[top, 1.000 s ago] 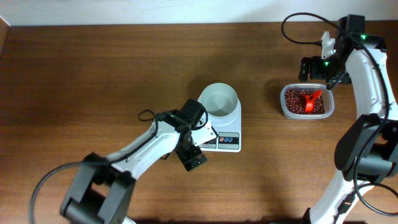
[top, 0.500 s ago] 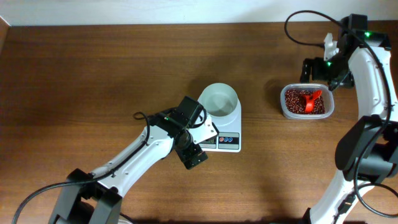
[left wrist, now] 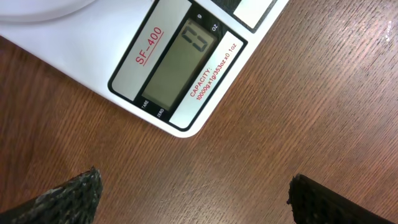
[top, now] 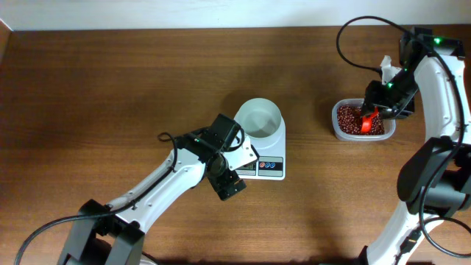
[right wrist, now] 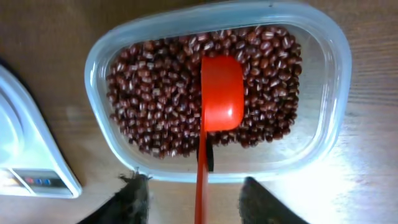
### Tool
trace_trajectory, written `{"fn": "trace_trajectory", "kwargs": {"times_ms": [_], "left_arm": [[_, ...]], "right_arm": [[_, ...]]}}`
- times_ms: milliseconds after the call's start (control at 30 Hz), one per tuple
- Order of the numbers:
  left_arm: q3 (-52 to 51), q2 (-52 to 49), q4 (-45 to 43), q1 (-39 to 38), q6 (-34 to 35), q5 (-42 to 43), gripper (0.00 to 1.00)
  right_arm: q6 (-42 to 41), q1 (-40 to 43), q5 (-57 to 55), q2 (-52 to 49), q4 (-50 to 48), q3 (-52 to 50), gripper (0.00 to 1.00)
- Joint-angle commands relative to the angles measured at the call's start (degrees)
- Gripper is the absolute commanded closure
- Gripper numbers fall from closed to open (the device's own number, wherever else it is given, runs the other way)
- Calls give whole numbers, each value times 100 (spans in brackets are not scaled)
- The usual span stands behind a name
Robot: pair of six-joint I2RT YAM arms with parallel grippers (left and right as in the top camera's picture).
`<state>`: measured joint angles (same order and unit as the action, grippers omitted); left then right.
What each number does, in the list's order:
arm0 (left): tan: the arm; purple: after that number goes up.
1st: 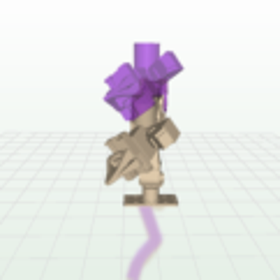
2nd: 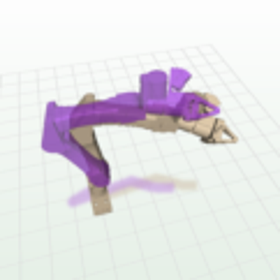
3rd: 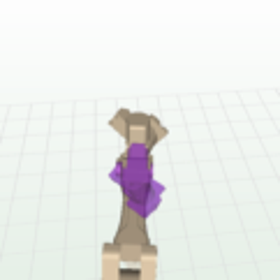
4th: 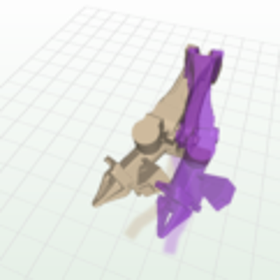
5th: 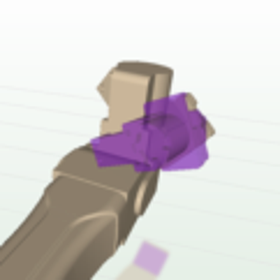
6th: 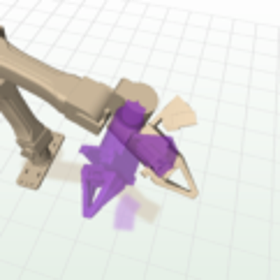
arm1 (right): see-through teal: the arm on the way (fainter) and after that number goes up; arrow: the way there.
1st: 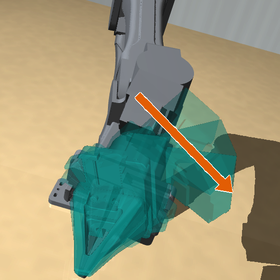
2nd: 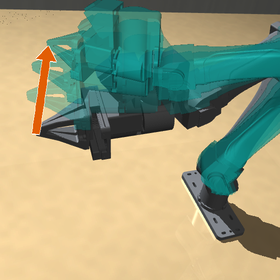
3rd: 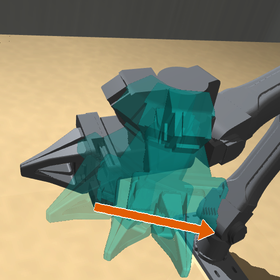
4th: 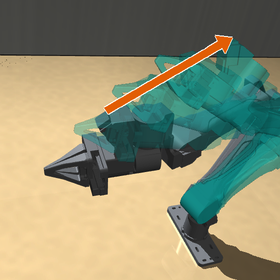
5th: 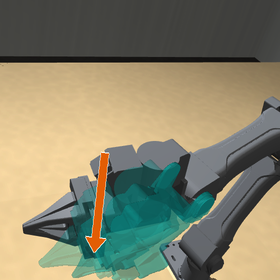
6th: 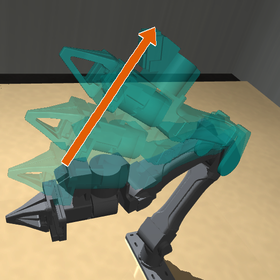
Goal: Scoop item into bowl and weigh 50g on scale
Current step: 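Scoop red beans from the tub with the right gripper and lift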
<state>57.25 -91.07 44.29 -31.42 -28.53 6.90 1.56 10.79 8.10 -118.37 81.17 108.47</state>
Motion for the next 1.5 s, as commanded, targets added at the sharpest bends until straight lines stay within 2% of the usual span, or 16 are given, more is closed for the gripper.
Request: {"fn": "trace_trajectory", "kwargs": {"times_ms": [0, 33, 167, 267, 400, 500, 567, 833, 967, 1267, 1467], "left_arm": [[-22, 68, -13, 9, -92, 83, 1], [-22, 68, -13, 9, -92, 83, 1], [-22, 68, -13, 9, -92, 85, 1], [-22, 68, -13, 9, -92, 83, 1], [-22, 68, -13, 9, -92, 85, 1], [-22, 68, -13, 9, -92, 83, 1], [-22, 68, -13, 9, -92, 83, 1], [-22, 68, -13, 9, -92, 85, 1], [-22, 68, -13, 9, -92, 83, 1], [-22, 68, -13, 9, -92, 83, 1], [-22, 68, -13, 9, -92, 85, 1]], "right_arm": [[-11, 11, 31, 63, -138, -286, 60], [-13, 11, 31, 63, -170, -348, 64], [-13, 11, 28, 63, -566, -520, 66], [-13, 11, 28, 63, -664, -520, 71], [-13, 11, 26, 63, -846, -723, 88], [-13, 11, 26, 63, -946, -769, 90], [-11, 11, 9, 63, -1062, -769, 96], [-13, 17, -522, 61, -1311, -796, 96], [-20, 11, -188, 61, -1357, -925, 96], [-37, 22, 428, 61, -2105, -1827, 96], [11, 227, 809, 61, -2135, -1943, 96]]}}
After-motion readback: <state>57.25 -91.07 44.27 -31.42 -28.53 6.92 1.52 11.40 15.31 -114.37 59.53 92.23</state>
